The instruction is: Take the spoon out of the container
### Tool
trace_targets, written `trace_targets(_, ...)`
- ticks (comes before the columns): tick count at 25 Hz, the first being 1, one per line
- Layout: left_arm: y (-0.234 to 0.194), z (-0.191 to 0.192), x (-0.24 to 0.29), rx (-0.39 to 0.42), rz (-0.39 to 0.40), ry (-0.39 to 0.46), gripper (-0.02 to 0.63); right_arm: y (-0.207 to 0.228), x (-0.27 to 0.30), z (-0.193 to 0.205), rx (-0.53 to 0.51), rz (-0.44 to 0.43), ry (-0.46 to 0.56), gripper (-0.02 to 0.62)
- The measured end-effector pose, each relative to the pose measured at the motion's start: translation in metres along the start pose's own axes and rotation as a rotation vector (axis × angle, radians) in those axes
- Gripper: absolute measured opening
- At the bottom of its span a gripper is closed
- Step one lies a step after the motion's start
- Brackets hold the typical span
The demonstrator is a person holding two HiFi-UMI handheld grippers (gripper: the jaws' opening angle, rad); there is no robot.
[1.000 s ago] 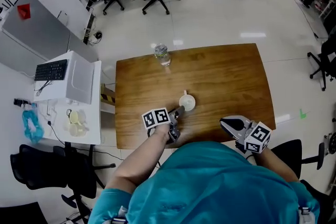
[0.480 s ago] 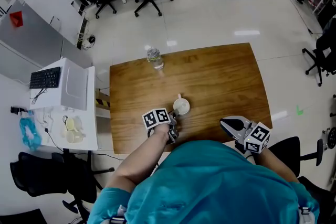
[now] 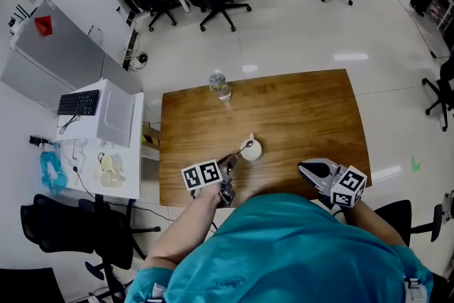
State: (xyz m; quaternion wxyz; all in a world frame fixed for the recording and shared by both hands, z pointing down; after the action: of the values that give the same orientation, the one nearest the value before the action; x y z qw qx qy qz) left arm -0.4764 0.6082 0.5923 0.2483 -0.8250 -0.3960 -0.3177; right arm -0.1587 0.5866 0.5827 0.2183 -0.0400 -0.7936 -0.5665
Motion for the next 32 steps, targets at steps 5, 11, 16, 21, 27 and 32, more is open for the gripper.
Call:
trace_targets(5, 0.050, 0.024, -0.040, 0.137, 0.075, 0.147, 0.049, 0.005, -0.029, 0.001, 0.004, -0.075, 0.016, 0.002)
trace_targets(11, 0.080, 0.058, -0.082, 0.263, 0.102, 0.276, 0.051, 0.004, -0.033, 0.020, -0.004, -0.148, 0.003, 0.002)
trace_targets(16, 0.085, 0.087, -0.150, 0.368, 0.155, 0.336, 0.051, -0.064, -0.027, 0.039, -0.039, -0.181, 0.001, 0.002)
trace_targets(21, 0.079, 0.121, -0.239, 0.454, 0.228, 0.320, 0.051, -0.163, -0.017, 0.065, -0.059, -0.128, -0.014, 0.002)
trace_targets(27, 0.041, 0.184, -0.320, 0.545, 0.295, 0.265, 0.051, -0.269, -0.017, 0.135, -0.061, -0.060, -0.007, 0.002)
trace_targets(32, 0.053, 0.204, -0.359, 0.541, 0.377, 0.281, 0.051, -0.328, -0.036, 0.132, -0.078, -0.027, -0.002, 0.002)
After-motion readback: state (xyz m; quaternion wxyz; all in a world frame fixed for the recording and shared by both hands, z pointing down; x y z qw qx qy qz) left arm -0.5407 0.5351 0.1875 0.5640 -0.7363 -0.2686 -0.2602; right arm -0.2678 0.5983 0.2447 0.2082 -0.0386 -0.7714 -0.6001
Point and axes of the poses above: the fingertips, and each gripper's own axes: x forward along the fingers, y to its right, z out of its underside, the point moved 6 cm from there along -x, backward along the fingers, and after that the axes turned 10 degrees about z, right-handed, at the moved point
